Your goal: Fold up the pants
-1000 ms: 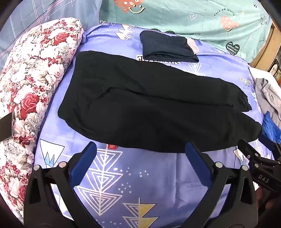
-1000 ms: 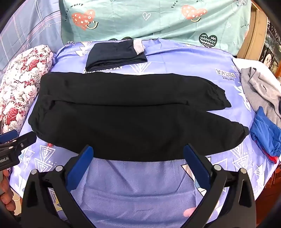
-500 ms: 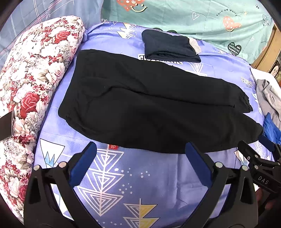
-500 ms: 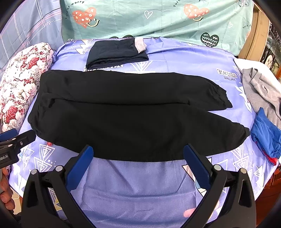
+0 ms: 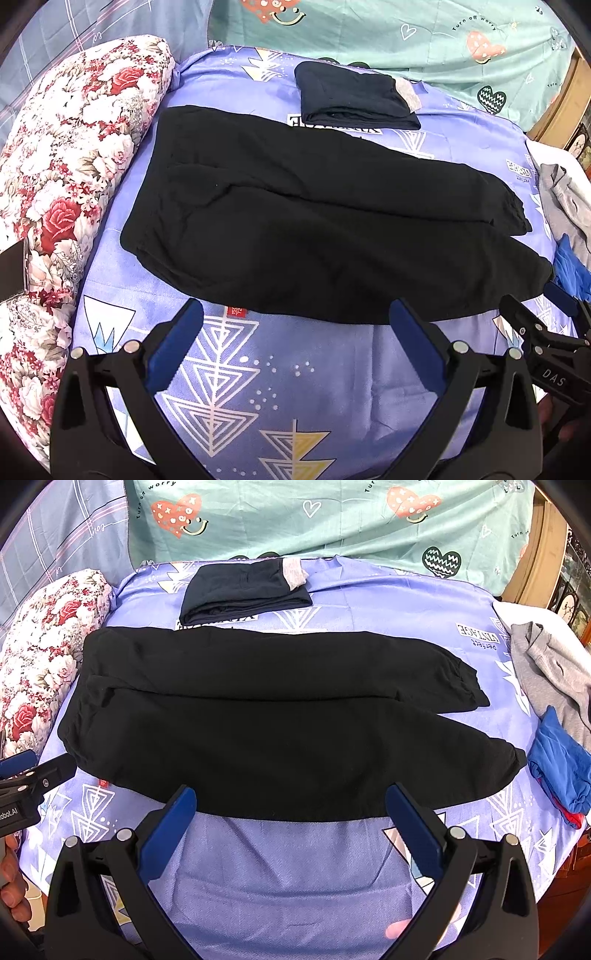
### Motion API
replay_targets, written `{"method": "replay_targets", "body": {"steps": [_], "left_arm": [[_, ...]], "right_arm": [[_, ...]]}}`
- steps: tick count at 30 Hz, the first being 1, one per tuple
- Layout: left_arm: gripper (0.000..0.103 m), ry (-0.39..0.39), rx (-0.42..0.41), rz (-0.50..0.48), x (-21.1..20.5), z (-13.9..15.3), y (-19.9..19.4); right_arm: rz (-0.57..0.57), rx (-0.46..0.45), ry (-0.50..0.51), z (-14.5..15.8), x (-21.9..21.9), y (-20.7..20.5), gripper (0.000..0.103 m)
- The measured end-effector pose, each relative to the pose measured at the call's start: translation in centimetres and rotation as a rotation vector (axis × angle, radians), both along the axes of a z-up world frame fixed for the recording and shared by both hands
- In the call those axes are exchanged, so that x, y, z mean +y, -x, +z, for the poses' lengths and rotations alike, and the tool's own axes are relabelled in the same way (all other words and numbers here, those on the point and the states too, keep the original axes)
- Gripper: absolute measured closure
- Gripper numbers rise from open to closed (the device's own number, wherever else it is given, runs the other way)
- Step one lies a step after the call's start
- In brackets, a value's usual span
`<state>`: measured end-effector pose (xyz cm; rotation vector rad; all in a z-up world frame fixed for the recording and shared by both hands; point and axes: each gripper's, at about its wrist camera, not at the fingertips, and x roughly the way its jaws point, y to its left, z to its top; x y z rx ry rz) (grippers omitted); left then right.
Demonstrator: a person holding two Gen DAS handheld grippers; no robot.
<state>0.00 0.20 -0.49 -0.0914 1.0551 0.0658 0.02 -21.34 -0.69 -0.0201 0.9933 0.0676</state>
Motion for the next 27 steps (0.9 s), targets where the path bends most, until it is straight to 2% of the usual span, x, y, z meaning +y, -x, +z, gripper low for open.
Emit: {"method": "replay_targets", "body": {"steps": [8,15,19,22,24,27], "left_arm": [[0.002,0.003,0.007,0.005,0.1,-0.1,-0.1],[0.002,0.006,0.018,0.002,0.1,-0.6,-0.3],[0.002,0.037,0.047,0.007,0.9,-1.3,-1.0],[0.002,0.111,0.108,0.081,4.0,-2.8,-2.4],[0.002,0.187,0.154,0.154,7.1,-3.9,-3.3],[0.002,0.240,0.172,0.241,11.5,-5.2,-4.0]], "right_arm": [[0.002,-0.005,0.023,-0.2,0.0,0.0,0.001],[-0.007,0.007,-0.002,-0.8,-0.2,-0.1,0.001],[-0.016,0.026,-0.007,-1.3,-0.7,-0.3,0.001],[-0.077,0.056,-0.051,-1.9,-2.6,-0.8,0.001],[-0.167,0.091,-0.090,-2.6,-5.1,-1.1,0.001],[-0.311,0.173,-0.116,-4.2,-9.3,-0.8,0.001]]}}
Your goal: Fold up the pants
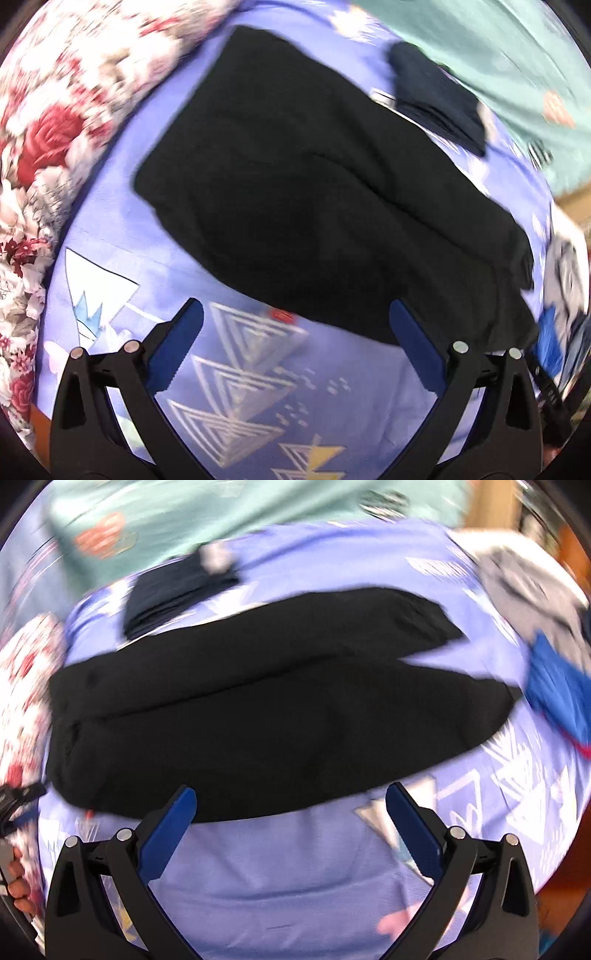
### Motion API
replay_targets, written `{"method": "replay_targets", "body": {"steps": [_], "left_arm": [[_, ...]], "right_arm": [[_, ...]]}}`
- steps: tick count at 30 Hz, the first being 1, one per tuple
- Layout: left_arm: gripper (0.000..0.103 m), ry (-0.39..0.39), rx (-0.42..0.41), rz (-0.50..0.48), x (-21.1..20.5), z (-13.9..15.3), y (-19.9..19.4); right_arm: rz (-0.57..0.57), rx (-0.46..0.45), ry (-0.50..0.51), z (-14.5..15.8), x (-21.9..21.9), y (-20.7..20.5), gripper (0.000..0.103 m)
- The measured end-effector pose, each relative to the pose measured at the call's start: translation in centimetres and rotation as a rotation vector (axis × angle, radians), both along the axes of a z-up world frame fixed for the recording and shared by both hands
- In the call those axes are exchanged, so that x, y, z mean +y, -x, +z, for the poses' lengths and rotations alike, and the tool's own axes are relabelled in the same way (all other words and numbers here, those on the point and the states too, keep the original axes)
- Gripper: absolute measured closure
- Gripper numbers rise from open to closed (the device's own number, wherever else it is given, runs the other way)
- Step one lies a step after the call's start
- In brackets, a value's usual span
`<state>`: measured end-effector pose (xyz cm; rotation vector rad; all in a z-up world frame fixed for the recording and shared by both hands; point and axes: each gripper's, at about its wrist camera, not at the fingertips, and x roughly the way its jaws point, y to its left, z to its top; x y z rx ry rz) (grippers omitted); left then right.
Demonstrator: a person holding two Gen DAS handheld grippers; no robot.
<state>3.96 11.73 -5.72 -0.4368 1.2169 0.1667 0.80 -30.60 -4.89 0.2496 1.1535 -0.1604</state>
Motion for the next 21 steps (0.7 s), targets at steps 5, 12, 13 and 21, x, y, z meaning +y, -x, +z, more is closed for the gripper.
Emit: {"method": "replay_targets", "body": {"steps": [5,12,13,21], "left_arm": [[0.002,0.005,0.047,0.125,5.8,-2.7,-0.9],[0.021,0.136,0.143,0.245,8.8,-7.3,-2.6],[0.025,0.144,0.150,0.248,8.8,-7.7,-2.9],[0.042,0.015,0.165,0.242,8.1,-8.6,-6.2]], "right_arm": [[-0.153,0.039,-0.032,-2.3,-5.3,2.0,0.001],[-0.222,0.053,-0.055,-3.4,-7.9,3.8,0.001],[-0.233,0.049,-0.058,-3.4,-8.2,3.9,0.001],[-0.356,0.018,-0.004,-3.9,-13.4,3.7,0.001]]}}
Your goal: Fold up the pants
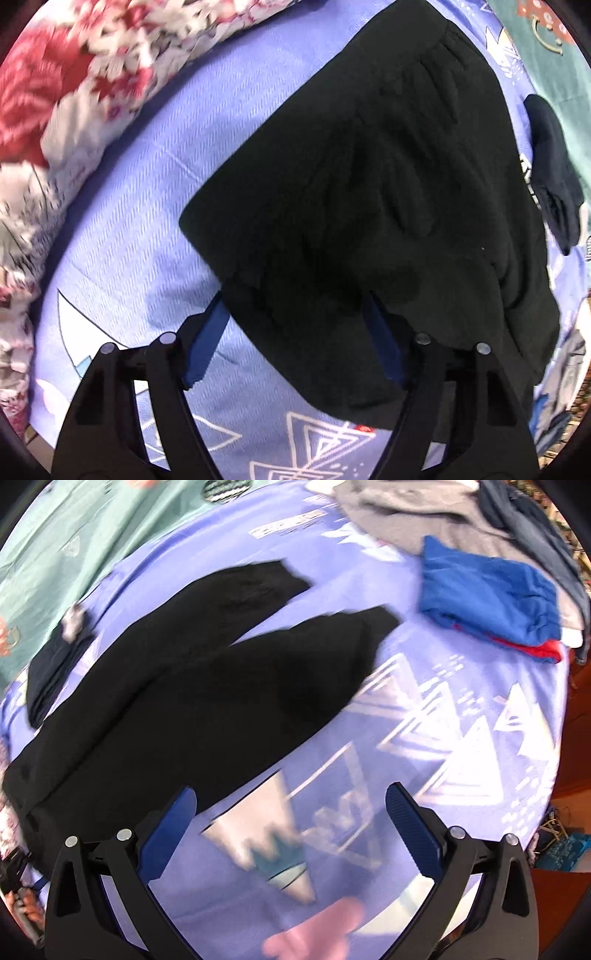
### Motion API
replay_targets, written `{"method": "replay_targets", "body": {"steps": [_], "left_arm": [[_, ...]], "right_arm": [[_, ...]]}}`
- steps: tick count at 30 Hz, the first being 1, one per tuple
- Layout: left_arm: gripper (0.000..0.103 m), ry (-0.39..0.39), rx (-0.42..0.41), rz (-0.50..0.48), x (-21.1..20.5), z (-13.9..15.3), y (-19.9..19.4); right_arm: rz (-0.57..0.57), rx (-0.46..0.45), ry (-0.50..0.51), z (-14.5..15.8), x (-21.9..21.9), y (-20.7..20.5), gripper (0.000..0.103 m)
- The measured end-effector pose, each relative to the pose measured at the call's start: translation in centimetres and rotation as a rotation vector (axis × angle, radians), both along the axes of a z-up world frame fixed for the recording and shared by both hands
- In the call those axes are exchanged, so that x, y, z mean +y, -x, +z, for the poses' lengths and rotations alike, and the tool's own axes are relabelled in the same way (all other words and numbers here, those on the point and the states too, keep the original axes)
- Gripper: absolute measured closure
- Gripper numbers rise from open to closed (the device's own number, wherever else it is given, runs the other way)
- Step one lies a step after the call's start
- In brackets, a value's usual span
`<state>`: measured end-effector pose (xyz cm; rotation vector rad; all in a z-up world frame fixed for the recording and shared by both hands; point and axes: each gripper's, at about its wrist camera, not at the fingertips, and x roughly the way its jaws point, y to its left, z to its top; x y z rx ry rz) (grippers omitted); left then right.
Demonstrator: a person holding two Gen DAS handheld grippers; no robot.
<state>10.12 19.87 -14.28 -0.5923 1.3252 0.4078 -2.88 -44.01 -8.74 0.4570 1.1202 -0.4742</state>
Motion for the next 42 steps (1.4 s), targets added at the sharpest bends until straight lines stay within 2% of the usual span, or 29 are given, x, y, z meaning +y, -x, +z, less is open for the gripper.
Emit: {"method": "replay_targets", "body": {"steps": [1,2,3,4,5,7,11,13,14,15,16,17,18,19,20,21,24,27,29,31,32,34,36,38,39,40,41,42], "left_arm": [[0.052,-0.040,0.003,-0.009,-0.2,0.2,-0.3],[0.073,-0.077,0.000,-0.043,-0.7,0.4,-0.6],[0.088,-0.073,-0.016,-0.079,-1.1,0.6,-0.8],[0.088,-0.086,-0.014,-0.096,-1.4,0.6,-0.9],[0.089,-0.136,-0.001,-0.130,-2.2,0.7,-1.2],[0.091,-0.179,0.004,-0.152,-3.0,1.0,-1.3],[0.092,-0.161,-0.048,-0.133,-3.7,2.8,-1.2],[0.092,-0.141,-0.068,-0.128,-3.5,3.2,-1.0],[0.092,-0.129,-0.070,-0.119,-3.3,3.2,-1.0],[0.092,-0.120,-0.069,-0.108,-3.2,3.1,-0.9],[0.092,-0.111,-0.069,-0.099,-3.1,3.1,-1.0],[0.092,-0.098,-0.076,-0.086,-3.0,3.1,-1.0],[0.092,-0.093,-0.087,-0.078,-3.0,3.3,-0.9],[0.092,-0.091,-0.095,-0.076,-3.2,4.0,-1.2],[0.093,-0.092,-0.109,-0.074,-3.3,4.7,-1.0],[0.093,-0.092,-0.127,-0.072,-3.2,5.6,-0.6],[0.094,-0.097,-0.229,-0.081,-3.8,9.5,0.3],[0.094,-0.124,-0.321,-0.113,-3.4,13.2,2.3],[0.094,-0.151,-0.351,-0.138,-3.5,14.9,3.5],[0.094,-0.156,-0.331,-0.157,-3.0,14.7,6.6],[0.094,-0.145,-0.291,-0.171,-3.1,13.4,8.0],[0.094,-0.111,-0.224,-0.185,-2.5,11.0,10.3],[0.095,-0.079,-0.132,-0.169,-2.2,7.1,11.6],[0.095,-0.091,-0.051,-0.183,-2.2,3.8,11.9],[0.095,-0.106,-0.024,-0.202,-2.6,2.8,12.0],[0.095,-0.114,-0.020,-0.211,-2.8,2.5,11.9],[0.093,-0.131,-0.025,-0.223,-3.3,2.7,11.9],[0.088,-0.141,-0.031,-0.232,-3.4,3.0,11.7]], "right_arm": [[-0.022,0.002,0.008,-0.2,-0.8,0.1,0.001],[-0.067,-0.002,0.005,-0.5,-2.3,0.3,0.001],[-0.097,-0.006,-0.001,-0.7,-3.4,0.4,0.001],[-0.123,-0.001,-0.011,-1.1,-4.3,0.4,0.001],[-0.140,0.011,-0.024,-1.4,-5.2,0.2,0.001],[-0.135,0.030,-0.047,-2.0,-6.6,-0.9,0.001],[-0.104,-0.053,-0.080,-1.7,-7.9,-3.3,0.001],[-0.096,-0.046,-0.109,-2.4,-8.7,-5.0,0.002],[-0.105,-0.028,-0.111,-2.9,-9.0,-5.7,0.009],[-0.114,-0.017,-0.125,-3.3,-9.3,-6.1,0.028],[-0.120,-0.015,-0.161,-3.6,-9.5,-6.4,0.041],[-0.123,-0.029,-0.209,-3.7,-9.7,-6.7,0.058],[-0.145,-0.021,-0.194,-3.2,-9.9,-7.1,0.071],[-0.137,-0.030,-0.176,-2.4,-9.9,-7.4,0.076],[-0.113,-0.077,-0.177,-1.0,-9.9,-7.7,0.090],[-0.098,-0.117,-0.187,0.2,-10.0,-7.9,0.095],[-0.045,-0.297,-0.226,5.9,-10.3,-7.7,0.095],[0.019,-0.441,-0.206,10.7,-10.4,-5.9,0.095],[0.057,-0.481,-0.163,12.3,-10.6,-3.8,0.095],[0.055,-0.432,-0.143,11.4,-11.1,-2.0,0.095],[0.042,-0.392,-0.153,10.1,-11.8,-1.2,0.095],[0.004,-0.264,-0.168,6.0,-12.6,1.0,0.095],[-0.036,-0.117,-0.167,1.4,-12.9,2.4,0.094],[-0.088,0.014,-0.208,-2.8,-13.2,3.5,0.093],[-0.121,0.045,-0.234,-4.0,-13.3,4.1,0.092],[-0.142,0.009,-0.242,-3.9,-13.5,4.5,0.087],[-0.165,0.007,-0.241,-3.3,-13.6,4.7,0.070],[-0.174,0.016,-0.228,-2.8,-13.7,4.7,0.049]]}}
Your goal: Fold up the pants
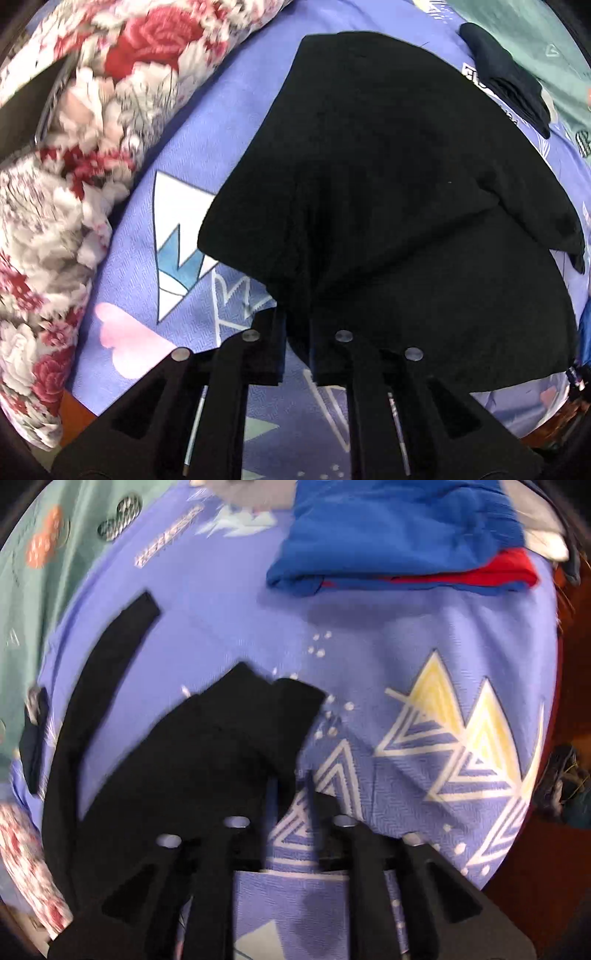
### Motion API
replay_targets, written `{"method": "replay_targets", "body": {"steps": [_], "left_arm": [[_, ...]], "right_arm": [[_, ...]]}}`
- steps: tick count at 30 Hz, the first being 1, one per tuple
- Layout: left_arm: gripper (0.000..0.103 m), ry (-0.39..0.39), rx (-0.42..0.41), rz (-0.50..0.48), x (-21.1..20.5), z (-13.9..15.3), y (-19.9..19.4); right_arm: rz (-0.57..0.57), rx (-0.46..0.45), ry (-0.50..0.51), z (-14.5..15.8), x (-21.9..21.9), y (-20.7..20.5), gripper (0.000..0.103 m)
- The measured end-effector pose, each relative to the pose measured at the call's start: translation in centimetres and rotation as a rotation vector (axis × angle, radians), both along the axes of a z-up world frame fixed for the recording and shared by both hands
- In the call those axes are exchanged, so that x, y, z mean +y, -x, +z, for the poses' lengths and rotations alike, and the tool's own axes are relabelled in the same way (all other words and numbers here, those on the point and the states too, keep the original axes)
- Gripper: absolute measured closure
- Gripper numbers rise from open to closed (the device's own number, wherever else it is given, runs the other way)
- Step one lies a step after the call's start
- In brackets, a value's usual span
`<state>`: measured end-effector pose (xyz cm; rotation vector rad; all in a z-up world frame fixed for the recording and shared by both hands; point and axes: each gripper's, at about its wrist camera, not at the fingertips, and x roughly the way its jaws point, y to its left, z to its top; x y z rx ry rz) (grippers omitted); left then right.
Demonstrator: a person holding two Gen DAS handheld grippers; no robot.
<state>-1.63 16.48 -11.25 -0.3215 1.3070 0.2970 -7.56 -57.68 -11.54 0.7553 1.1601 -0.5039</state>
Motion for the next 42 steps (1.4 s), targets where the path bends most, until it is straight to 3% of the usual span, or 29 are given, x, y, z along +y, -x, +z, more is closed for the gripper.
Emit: {"method": "replay_targets", "body": {"steps": [2,6,8,13,17,19,20,22,24,26,29,31,33,34,36,40,41,42], "left_arm": [[0.077,-0.004,-0.006,-0.008,0.0,0.8,-0.5],[0.055,-0.018,-0.053,-0.007,0.3,2.9,-1.1],[0.055,-0.028,-0.078,-0.009,0.2,3.8,-1.5],[0.046,-0.004,-0.136,-0.014,0.0,5.9,-1.1],[0.035,-0.001,-0.207,-0.059,-1.5,7.6,-2.4],[0.034,0.001,-0.218,-0.066,-2.1,7.9,-2.9],[0.034,0.011,-0.225,-0.064,-2.4,8.0,-3.2],[0.034,0.026,-0.229,-0.058,-2.5,8.2,-3.4],[0.034,0.036,-0.236,-0.054,-2.6,8.1,-3.9],[0.034,0.030,-0.235,-0.059,-2.8,8.0,-4.5],[0.034,0.005,-0.249,-0.066,-3.0,8.1,-5.2],[0.034,-0.011,-0.270,-0.063,-2.9,8.4,-5.6],[0.031,-0.029,-0.271,-0.058,-2.7,8.3,-6.3],[0.031,-0.032,-0.266,-0.056,-2.6,8.2,-6.7],[0.030,-0.034,-0.264,-0.052,-2.5,8.1,-7.1],[0.026,-0.032,-0.273,-0.038,-2.5,7.9,-7.2],[0.026,-0.031,-0.268,-0.041,-2.6,7.8,-7.3],[0.026,-0.030,-0.263,-0.046,-2.8,7.6,-7.5]], "right_arm": [[-0.003,0.007,0.070,1.8,-0.2,-0.3,0.034],[-0.032,0.003,0.229,4.6,-1.0,-1.1,0.034],[0.003,-0.008,0.253,4.7,-1.0,-2.1,0.034],[0.137,0.015,0.234,2.2,-0.3,-6.2,0.034],[0.252,0.090,0.240,-0.3,1.8,-9.3,0.034],[0.289,0.131,0.228,-1.6,2.7,-9.6,0.035],[0.308,0.150,0.244,-1.9,3.1,-9.9,0.037],[0.365,0.139,0.293,-1.9,4.2,-10.1,0.053],[0.408,0.116,0.304,-1.3,5.0,-10.3,0.085],[0.429,0.091,0.343,-0.3,5.6,-10.4,0.087],[0.359,0.015,0.384,1.6,5.1,-10.6,0.087],[0.336,0.027,0.399,1.0,5.4,-11.1,0.082],[0.356,0.205,0.495,-1.8,6.1,-12.3,0.034],[0.356,0.227,0.547,-2.2,6.5,-12.1,0.028],[0.367,0.232,0.540,-1.2,6.5,-12.3,0.027],[0.259,-0.013,0.510,3.7,5.9,-12.5,0.027],[0.252,-0.040,0.480,4.2,5.4,-12.8,0.026],[0.245,-0.082,0.388,4.3,4.9,-13.7,0.026]]}}
